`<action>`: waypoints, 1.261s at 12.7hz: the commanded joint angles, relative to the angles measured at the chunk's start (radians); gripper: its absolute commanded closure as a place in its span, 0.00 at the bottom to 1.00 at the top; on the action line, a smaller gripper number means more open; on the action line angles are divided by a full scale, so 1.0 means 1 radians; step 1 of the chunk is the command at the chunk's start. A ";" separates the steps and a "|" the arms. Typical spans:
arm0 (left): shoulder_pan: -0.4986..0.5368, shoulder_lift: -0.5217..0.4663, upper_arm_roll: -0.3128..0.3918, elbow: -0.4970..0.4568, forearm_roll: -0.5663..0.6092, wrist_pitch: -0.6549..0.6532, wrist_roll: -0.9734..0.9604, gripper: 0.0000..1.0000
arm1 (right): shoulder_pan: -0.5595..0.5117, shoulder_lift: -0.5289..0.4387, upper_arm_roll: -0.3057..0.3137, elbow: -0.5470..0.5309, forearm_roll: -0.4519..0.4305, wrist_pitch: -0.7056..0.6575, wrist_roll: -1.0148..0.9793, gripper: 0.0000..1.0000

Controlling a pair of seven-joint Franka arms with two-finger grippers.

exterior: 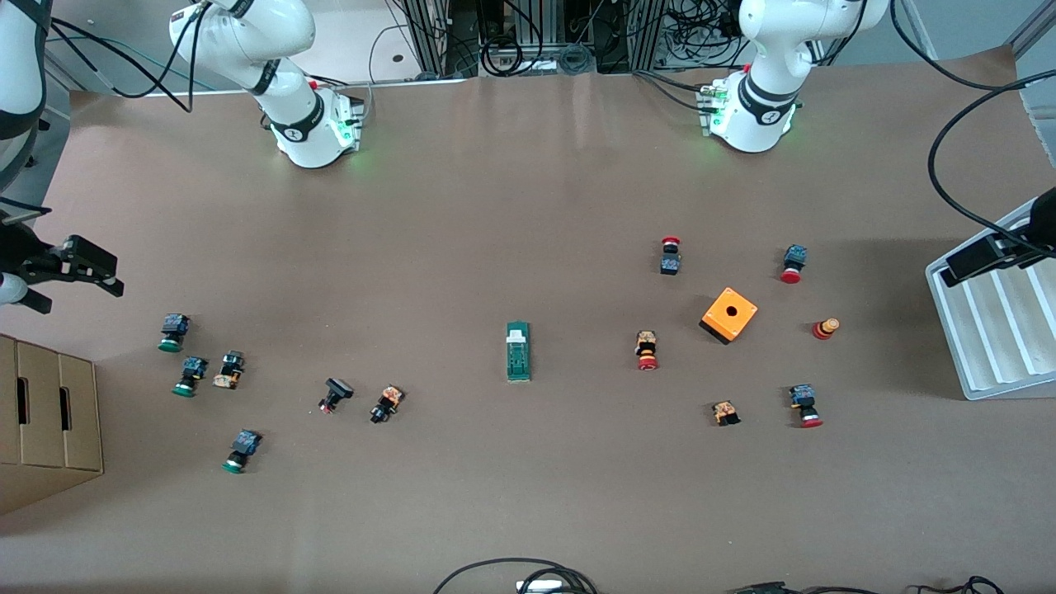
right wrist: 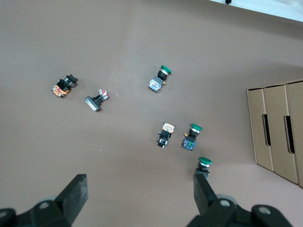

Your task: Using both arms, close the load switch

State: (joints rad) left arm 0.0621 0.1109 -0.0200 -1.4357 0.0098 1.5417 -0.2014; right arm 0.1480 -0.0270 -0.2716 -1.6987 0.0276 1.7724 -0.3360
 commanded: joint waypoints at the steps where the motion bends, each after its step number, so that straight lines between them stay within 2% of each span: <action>1: -0.001 0.001 0.000 0.008 0.012 0.003 0.010 0.00 | 0.001 -0.008 0.002 0.002 -0.012 0.013 -0.009 0.00; 16: -0.004 0.004 -0.006 0.012 0.007 0.029 0.007 0.00 | -0.010 0.004 -0.004 0.013 -0.009 -0.002 0.005 0.00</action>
State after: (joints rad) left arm 0.0618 0.1125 -0.0205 -1.4357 0.0099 1.5576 -0.2014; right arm 0.1466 -0.0265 -0.2760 -1.6980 0.0276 1.7790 -0.3366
